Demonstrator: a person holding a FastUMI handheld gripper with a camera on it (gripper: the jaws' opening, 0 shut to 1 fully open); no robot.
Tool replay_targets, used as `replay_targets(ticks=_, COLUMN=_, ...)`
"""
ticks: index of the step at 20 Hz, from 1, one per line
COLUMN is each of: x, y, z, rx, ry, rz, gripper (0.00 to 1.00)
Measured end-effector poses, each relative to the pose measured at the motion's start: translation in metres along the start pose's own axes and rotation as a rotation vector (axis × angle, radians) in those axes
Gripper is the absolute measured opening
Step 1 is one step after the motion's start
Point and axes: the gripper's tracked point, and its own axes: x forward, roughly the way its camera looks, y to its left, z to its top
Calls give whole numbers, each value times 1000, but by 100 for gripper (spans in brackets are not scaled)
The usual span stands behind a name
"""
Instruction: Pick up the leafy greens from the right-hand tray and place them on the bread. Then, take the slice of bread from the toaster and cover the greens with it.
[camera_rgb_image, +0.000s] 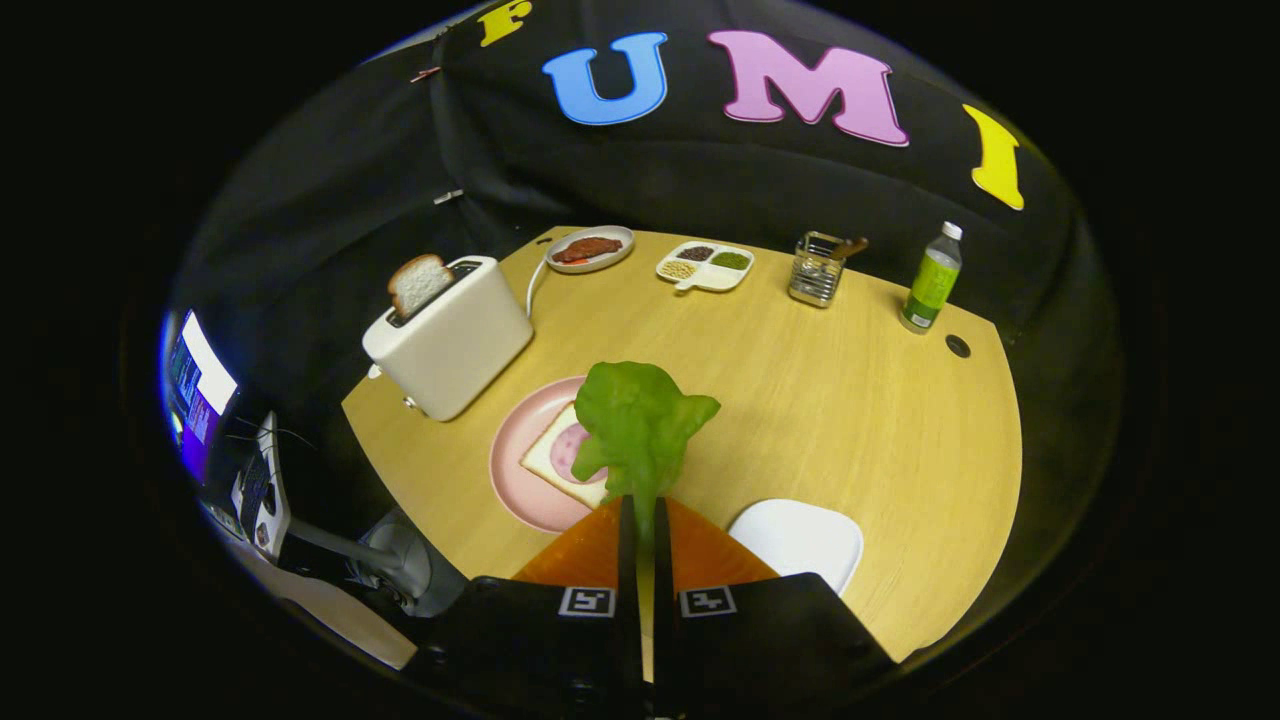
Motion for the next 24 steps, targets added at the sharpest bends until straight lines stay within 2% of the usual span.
replay_targets(ticks=5, x=26, y=41, z=13, rx=-24, ry=34, rz=45, gripper=9)
replay_targets(ticks=10, x=62, y=56, z=8, rx=-38, ry=96, rz=41, gripper=9)
replay_targets(ticks=12, x=73, y=57, z=7, rx=-30, ry=107, rz=31, gripper=14)
replay_targets(ticks=14, x=89, y=53, z=10, rx=-20, ry=101, rz=1, gripper=25)
replay_targets(ticks=19, x=102, y=49, z=20, rx=8, ry=67, rz=-36, gripper=99)
replay_targets(ticks=24, x=88, y=52, z=27, rx=-37, ry=56, rz=-43, gripper=98)
